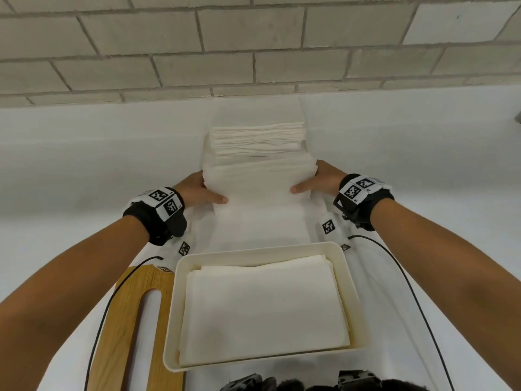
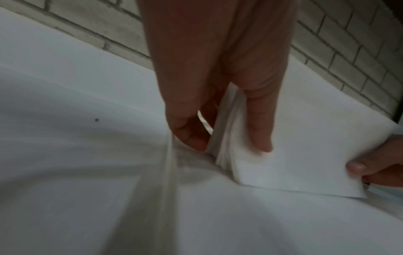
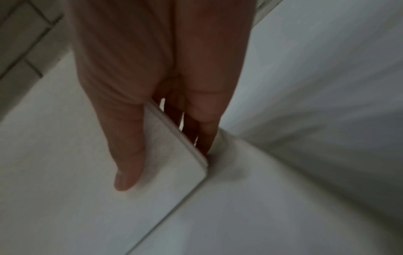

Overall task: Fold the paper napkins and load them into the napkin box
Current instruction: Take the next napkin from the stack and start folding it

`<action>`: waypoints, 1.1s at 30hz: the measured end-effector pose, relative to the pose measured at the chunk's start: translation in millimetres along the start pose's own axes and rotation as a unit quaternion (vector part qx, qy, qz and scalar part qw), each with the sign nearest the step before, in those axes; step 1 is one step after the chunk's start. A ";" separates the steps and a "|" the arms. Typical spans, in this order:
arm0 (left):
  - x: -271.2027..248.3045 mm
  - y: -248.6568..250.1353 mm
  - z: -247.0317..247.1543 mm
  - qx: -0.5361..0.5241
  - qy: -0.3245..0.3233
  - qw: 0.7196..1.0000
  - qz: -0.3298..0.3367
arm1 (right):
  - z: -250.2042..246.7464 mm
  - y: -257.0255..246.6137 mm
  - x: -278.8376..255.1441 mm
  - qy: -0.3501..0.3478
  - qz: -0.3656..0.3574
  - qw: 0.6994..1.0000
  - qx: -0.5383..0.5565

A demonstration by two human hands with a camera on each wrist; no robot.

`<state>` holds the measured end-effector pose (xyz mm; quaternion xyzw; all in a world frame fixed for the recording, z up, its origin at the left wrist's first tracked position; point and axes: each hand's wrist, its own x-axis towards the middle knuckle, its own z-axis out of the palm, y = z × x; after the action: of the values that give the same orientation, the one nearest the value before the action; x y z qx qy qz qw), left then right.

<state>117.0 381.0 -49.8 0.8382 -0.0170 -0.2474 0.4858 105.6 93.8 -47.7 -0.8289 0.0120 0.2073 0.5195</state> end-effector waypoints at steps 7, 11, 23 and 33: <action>3.2 6.7 5.7 -0.036 0.031 0.998 0.034 | -7.2 2.2 1.3 0.033 -0.009 0.999 0.005; 3.3 5.5 6.1 0.052 -0.022 0.998 0.014 | -4.2 4.6 4.1 -0.008 0.035 0.996 -0.085; 2.7 1.1 3.0 0.124 0.018 0.992 -0.023 | -4.7 8.9 5.5 0.034 0.067 0.991 -0.109; -6.2 12.9 7.7 0.033 0.012 0.999 0.017 | -4.5 6.7 1.9 0.019 0.027 0.996 -0.083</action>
<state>111.0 369.7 -39.9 0.8565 -0.0337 -0.2283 0.4617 107.2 87.2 -52.5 -0.8721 0.0264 0.2059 0.4430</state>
